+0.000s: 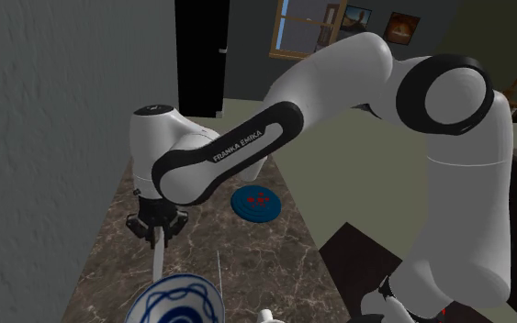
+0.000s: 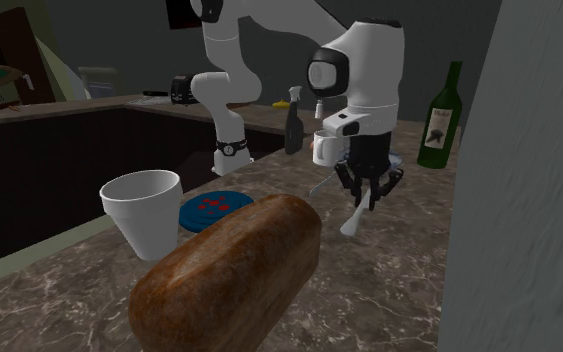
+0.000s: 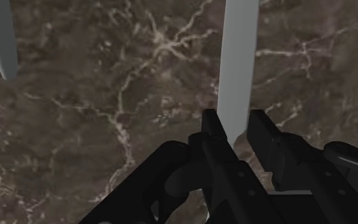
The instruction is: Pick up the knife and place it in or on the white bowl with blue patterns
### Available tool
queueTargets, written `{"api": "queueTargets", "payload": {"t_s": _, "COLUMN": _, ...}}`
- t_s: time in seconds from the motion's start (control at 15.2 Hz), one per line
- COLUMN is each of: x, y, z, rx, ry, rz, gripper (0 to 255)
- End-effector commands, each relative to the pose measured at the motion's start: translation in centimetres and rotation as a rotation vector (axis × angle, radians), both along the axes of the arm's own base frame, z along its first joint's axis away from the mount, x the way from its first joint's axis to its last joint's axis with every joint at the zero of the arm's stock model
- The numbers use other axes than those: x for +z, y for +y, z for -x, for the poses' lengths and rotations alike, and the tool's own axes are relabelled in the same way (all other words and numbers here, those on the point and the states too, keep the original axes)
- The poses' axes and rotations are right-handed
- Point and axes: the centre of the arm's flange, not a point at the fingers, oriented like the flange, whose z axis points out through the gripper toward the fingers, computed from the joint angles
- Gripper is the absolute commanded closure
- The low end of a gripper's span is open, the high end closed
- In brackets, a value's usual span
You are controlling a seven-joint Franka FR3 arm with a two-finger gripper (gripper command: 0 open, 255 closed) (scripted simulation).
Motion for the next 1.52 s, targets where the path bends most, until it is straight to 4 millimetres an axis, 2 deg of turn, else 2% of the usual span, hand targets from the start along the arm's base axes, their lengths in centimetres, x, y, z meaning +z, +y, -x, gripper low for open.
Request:
{"api": "queueTargets", "payload": {"t_s": 0.0, "x": 1.0, "y": 0.1, "z": 0.1, "rx": 0.0, "ry": 0.0, "rz": 0.0, "gripper": 255}}
{"api": "queueTargets", "payload": {"t_s": 1.32, "x": 11.5, "y": 0.1, "z": 0.1, "rx": 0.0, "ry": 0.0, "rz": 0.0, "gripper": 255}}
{"api": "queueTargets", "payload": {"t_s": 1.45, "x": 11.6, "y": 0.9, "z": 2.7, "rx": 0.0, "ry": 0.0, "rz": 0.0, "gripper": 255}}
